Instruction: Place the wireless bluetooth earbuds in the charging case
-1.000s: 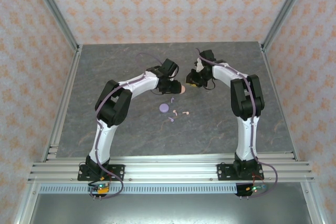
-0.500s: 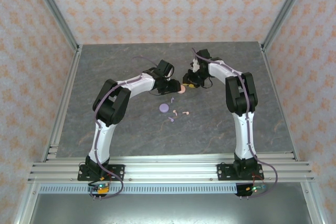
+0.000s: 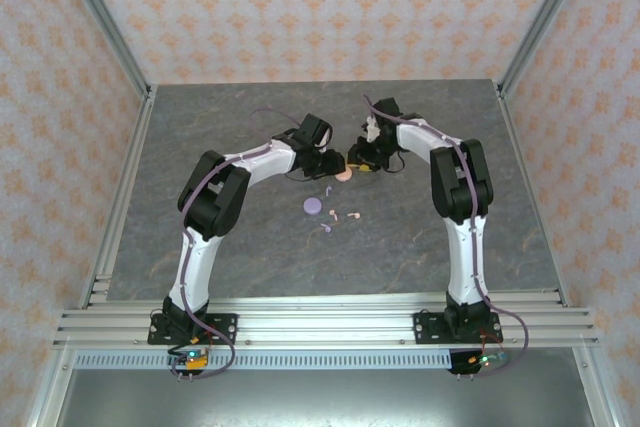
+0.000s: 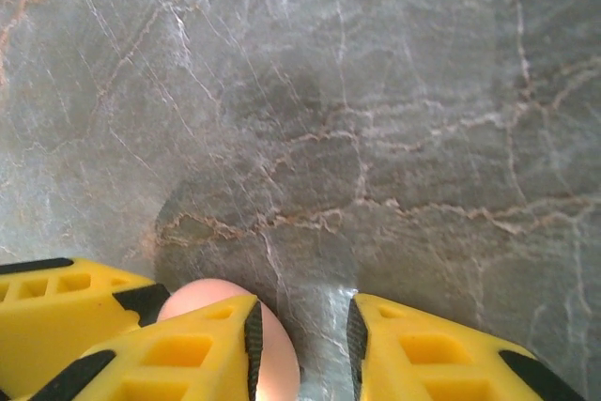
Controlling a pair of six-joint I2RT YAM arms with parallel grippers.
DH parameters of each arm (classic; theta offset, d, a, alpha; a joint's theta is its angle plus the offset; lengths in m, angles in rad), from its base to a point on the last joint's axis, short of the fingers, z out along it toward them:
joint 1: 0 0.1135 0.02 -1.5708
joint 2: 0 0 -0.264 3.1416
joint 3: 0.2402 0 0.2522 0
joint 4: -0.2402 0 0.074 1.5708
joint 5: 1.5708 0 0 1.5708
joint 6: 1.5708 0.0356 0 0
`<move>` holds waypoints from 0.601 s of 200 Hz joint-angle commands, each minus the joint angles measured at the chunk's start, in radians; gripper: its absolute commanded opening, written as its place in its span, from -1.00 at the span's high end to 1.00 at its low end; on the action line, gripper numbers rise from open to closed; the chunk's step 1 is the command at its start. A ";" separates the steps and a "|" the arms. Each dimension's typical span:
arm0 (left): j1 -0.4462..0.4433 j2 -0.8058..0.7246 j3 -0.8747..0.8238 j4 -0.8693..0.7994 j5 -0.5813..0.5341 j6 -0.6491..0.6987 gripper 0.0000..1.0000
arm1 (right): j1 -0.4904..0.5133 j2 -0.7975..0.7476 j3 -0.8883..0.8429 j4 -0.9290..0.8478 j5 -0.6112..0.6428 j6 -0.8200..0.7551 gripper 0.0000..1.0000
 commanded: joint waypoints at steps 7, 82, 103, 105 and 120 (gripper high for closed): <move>0.011 0.039 0.032 0.025 0.028 -0.018 0.21 | 0.005 -0.048 -0.047 -0.041 0.053 0.012 0.34; 0.043 -0.011 0.008 0.012 0.021 -0.004 0.20 | 0.005 -0.126 -0.082 -0.015 0.155 0.067 0.34; 0.065 -0.038 -0.019 0.018 0.038 0.006 0.15 | 0.006 -0.158 -0.117 0.019 0.130 0.086 0.33; 0.066 -0.041 -0.021 0.020 0.041 0.008 0.15 | 0.006 -0.160 -0.122 0.024 0.125 0.088 0.33; 0.080 -0.054 -0.042 0.039 0.072 0.011 0.10 | 0.006 -0.169 -0.149 0.060 0.069 0.102 0.32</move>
